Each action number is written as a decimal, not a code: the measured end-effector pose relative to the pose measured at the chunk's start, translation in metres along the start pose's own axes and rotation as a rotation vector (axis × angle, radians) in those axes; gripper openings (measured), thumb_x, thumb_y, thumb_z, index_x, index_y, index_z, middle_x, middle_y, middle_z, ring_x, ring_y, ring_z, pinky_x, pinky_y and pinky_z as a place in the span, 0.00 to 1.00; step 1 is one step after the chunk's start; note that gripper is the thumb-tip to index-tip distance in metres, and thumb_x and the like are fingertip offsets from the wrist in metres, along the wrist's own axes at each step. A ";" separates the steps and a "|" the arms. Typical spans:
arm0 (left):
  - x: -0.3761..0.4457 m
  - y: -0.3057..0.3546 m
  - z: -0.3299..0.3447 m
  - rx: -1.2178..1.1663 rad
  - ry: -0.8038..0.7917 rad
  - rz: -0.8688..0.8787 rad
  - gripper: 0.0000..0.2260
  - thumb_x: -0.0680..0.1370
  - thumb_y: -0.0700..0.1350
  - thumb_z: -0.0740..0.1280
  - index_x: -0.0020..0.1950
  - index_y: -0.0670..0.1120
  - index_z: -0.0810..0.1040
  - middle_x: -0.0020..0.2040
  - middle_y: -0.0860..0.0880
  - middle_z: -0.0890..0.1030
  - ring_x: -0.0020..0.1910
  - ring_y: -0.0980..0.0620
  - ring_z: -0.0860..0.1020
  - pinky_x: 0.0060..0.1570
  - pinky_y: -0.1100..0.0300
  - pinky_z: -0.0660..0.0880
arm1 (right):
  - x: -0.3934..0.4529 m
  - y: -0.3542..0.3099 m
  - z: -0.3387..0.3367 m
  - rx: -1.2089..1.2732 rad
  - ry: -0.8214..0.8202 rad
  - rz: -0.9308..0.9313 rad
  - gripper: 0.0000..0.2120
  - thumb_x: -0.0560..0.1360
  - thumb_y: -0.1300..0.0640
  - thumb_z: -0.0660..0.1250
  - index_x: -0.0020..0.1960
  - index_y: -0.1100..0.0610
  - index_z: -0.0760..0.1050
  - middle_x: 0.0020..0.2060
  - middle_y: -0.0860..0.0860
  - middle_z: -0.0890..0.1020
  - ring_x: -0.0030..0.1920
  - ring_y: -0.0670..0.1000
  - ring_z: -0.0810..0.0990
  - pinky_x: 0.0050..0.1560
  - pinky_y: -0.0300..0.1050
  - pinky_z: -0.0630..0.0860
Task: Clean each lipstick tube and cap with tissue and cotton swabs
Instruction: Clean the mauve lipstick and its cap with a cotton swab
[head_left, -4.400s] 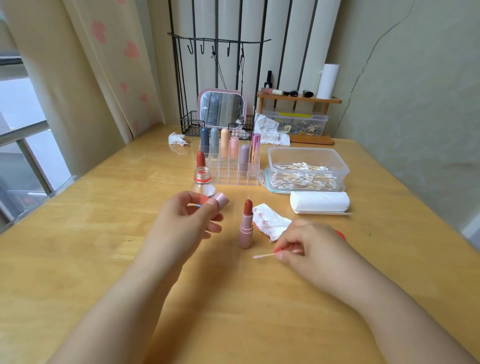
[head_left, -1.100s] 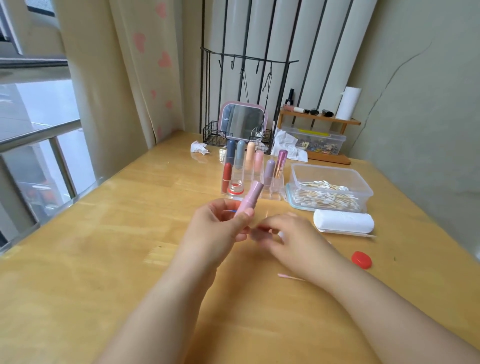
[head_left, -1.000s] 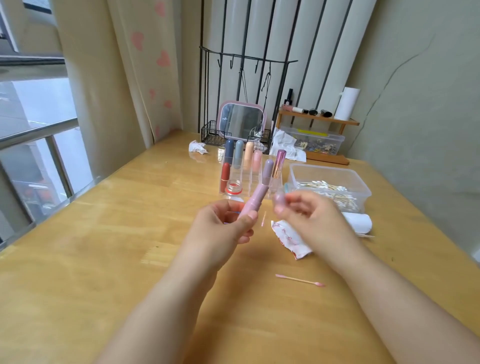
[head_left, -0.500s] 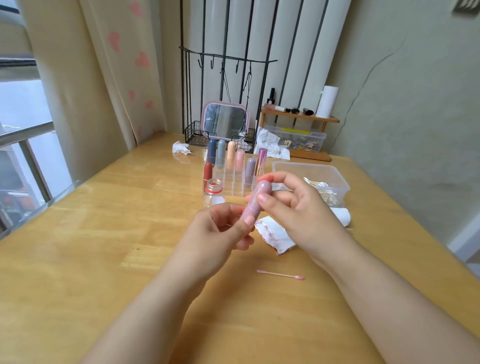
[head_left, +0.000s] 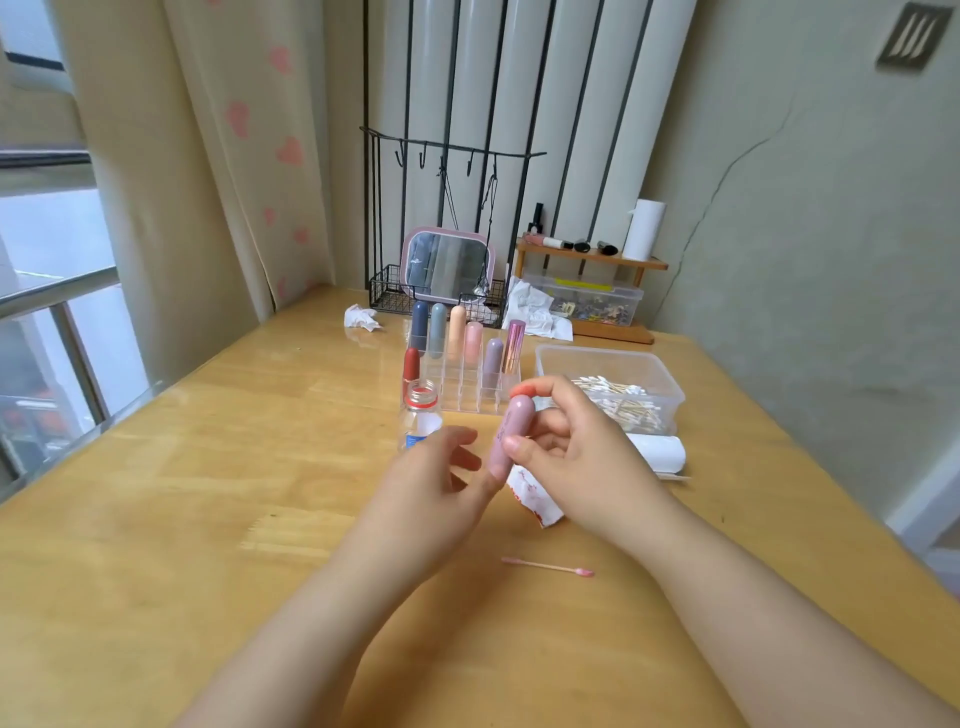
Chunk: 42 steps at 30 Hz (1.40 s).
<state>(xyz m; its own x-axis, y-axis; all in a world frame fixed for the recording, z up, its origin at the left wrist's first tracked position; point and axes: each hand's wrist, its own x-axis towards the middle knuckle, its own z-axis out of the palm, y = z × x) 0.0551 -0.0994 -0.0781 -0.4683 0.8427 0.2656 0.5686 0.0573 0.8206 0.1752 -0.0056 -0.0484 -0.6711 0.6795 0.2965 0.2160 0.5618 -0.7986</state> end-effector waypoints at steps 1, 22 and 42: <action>0.001 0.004 -0.004 0.060 0.051 0.009 0.15 0.76 0.52 0.66 0.60 0.48 0.74 0.47 0.55 0.79 0.44 0.59 0.77 0.42 0.68 0.71 | 0.005 0.002 -0.003 -0.023 0.010 0.015 0.15 0.75 0.61 0.67 0.49 0.42 0.68 0.39 0.46 0.84 0.38 0.46 0.77 0.44 0.41 0.74; 0.164 -0.020 -0.050 0.492 0.102 0.181 0.08 0.77 0.43 0.62 0.55 0.45 0.78 0.46 0.49 0.80 0.50 0.48 0.76 0.41 0.61 0.65 | 0.202 0.006 -0.029 -0.486 0.139 0.050 0.11 0.75 0.67 0.54 0.49 0.58 0.73 0.26 0.47 0.76 0.23 0.38 0.73 0.19 0.27 0.62; 0.165 -0.043 -0.040 0.435 0.162 0.115 0.08 0.77 0.42 0.62 0.53 0.45 0.79 0.46 0.50 0.79 0.43 0.52 0.75 0.38 0.61 0.67 | 0.229 0.041 -0.008 -0.904 -0.094 0.095 0.15 0.77 0.59 0.60 0.61 0.59 0.76 0.56 0.55 0.79 0.58 0.56 0.75 0.54 0.44 0.73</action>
<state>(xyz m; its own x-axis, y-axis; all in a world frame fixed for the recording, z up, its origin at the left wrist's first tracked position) -0.0738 0.0154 -0.0497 -0.4653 0.7645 0.4462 0.8372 0.2164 0.5022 0.0354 0.1767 -0.0089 -0.6685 0.7229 0.1745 0.7200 0.6879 -0.0917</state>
